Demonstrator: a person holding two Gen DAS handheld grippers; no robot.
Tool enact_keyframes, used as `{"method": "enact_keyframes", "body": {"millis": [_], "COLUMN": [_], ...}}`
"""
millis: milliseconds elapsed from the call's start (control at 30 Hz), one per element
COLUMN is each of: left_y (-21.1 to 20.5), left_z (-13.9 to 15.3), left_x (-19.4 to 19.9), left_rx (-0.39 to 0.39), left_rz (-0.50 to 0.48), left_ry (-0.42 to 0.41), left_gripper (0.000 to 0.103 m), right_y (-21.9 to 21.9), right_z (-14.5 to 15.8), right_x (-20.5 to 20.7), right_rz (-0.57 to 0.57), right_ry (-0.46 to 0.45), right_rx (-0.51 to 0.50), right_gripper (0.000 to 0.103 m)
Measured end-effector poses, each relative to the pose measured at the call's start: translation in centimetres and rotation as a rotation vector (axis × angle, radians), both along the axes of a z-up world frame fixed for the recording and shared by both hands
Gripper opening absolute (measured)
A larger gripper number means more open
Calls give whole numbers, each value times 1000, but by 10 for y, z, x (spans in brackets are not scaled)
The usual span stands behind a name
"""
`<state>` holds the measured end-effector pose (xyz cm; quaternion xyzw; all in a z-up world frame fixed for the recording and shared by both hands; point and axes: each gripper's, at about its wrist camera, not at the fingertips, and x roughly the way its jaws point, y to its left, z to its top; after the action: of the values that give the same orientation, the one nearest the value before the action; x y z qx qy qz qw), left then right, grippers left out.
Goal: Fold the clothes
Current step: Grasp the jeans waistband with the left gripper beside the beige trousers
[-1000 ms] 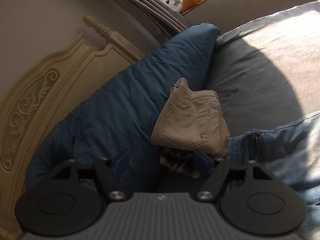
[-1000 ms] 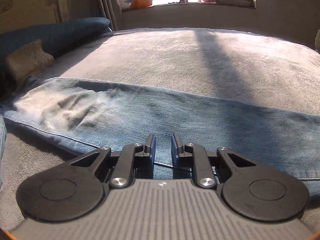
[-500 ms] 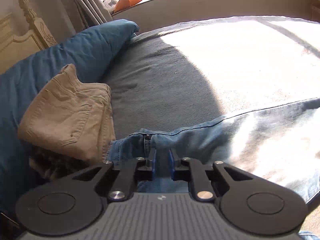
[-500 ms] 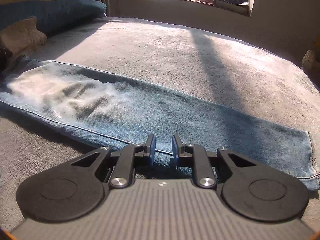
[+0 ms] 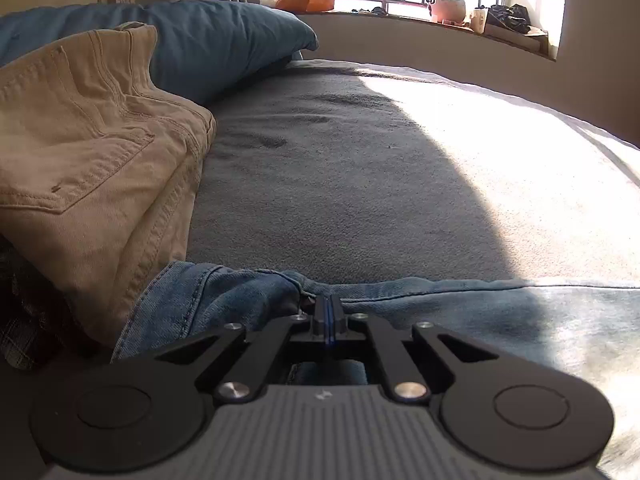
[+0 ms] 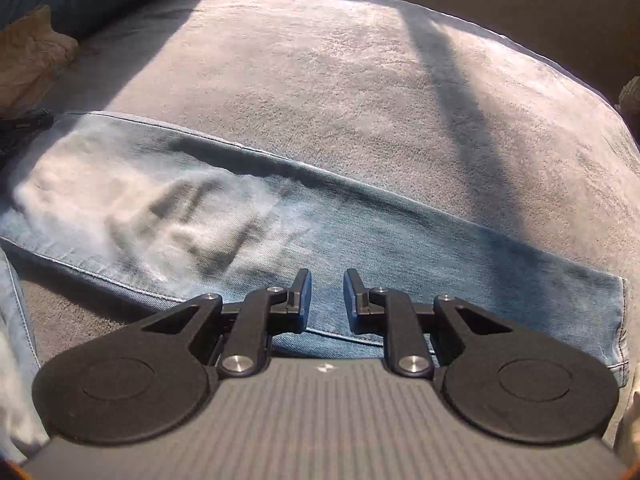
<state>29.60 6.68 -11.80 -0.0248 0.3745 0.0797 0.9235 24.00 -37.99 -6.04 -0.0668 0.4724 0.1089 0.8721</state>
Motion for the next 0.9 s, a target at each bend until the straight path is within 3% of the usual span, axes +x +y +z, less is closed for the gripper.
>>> {"method": "enact_keyframes", "body": {"millis": [167,200,267,333,433,533,633,667,700,733,767,833,900], "left_y": [0,0,3,6,1,-8,-11,-11,-11,-13,-15,-18,-22], "left_z": [-4,-5,-6,-5,-7,-7,3,8,13,20,28,43,63], "left_x": [-2,-2,-2,-1,-2,-3,-5,-7,-9,-14,-20,-32,-46], "left_rx": [3,0,-9,-21,10,65,75,72,70,78,88,107,133], "left_rz": [-7,-8,-11,-10,-7,-13,-19,-17,-15,-21,-28,-43,-78], "left_ry": [-22,-26,-29,-29,-42,-45,-27,-24,-20,-31,-43,-67,-66], "left_gripper": [3,3,3,3,3,3,5,14,37,48,55,54,54], "right_y": [49,51,41,6,-44,-102,-153,-159,-166,-169,-169,-170,-176], "right_z": [-20,-30,-55,-60,-49,-47,-44,-43,-42,-42,-41,-43,-51], "right_x": [23,21,12,-2,-14,-20,-34,-41,-48,-53,-56,-60,-54], "right_rz": [85,88,74,30,-116,-346,-593,-613,-634,-637,-615,-585,-616], "right_ry": [3,8,17,-18,-46,-46,-80,-96,-113,-127,-135,-140,-94], "right_rx": [181,189,112,143,105,59,157,190,222,253,281,311,238], "right_gripper": [16,15,15,14,15,17,17,19,19,19,19,17,17]}}
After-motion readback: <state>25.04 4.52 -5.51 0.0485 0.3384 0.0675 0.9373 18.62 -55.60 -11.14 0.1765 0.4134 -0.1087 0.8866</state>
